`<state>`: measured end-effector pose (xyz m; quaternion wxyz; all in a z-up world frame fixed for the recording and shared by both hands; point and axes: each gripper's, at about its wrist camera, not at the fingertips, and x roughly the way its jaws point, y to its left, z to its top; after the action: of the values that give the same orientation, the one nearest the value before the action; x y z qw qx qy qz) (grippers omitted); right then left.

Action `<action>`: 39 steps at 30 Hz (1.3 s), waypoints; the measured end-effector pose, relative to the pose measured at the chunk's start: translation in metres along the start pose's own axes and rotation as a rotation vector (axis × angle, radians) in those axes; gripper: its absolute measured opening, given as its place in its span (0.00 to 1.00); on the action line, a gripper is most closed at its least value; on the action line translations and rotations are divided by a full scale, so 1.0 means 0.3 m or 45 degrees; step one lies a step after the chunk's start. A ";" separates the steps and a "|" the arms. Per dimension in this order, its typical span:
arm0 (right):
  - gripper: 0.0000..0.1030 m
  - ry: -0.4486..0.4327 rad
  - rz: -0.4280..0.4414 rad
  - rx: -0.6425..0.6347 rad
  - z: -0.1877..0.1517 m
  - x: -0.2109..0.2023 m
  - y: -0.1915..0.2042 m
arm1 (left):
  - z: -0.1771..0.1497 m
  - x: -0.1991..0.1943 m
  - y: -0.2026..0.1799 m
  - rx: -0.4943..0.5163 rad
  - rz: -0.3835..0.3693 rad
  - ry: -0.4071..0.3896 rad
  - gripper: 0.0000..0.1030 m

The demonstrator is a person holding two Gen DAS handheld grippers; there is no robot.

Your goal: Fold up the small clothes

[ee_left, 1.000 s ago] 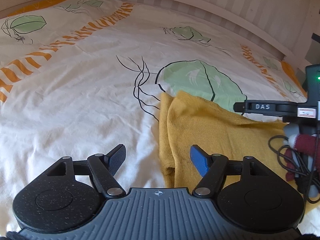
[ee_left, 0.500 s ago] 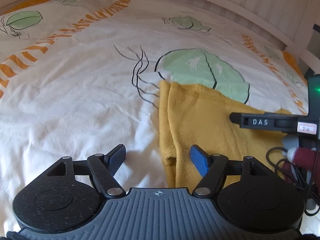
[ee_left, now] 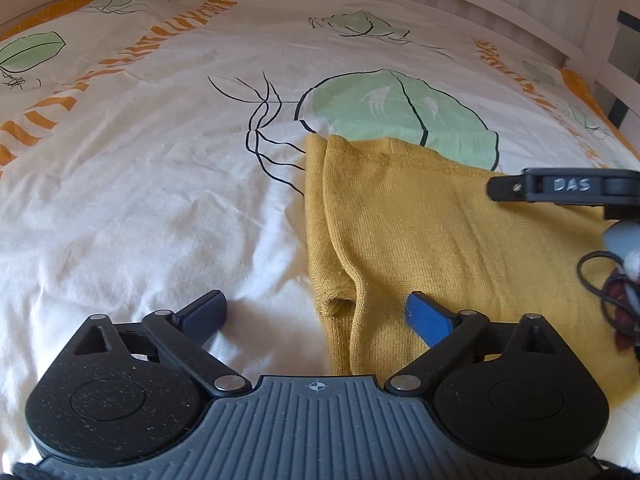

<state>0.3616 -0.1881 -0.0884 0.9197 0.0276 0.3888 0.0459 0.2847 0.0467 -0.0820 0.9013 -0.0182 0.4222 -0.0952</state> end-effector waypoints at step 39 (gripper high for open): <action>1.00 -0.043 -0.132 0.066 -0.220 -0.280 -0.293 | 0.007 0.011 -0.027 0.044 0.042 0.063 0.99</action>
<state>0.2616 -0.2833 -0.0819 0.9263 0.0319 0.3752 -0.0123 0.2871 0.0381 -0.0822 0.8923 0.0067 0.4428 -0.0880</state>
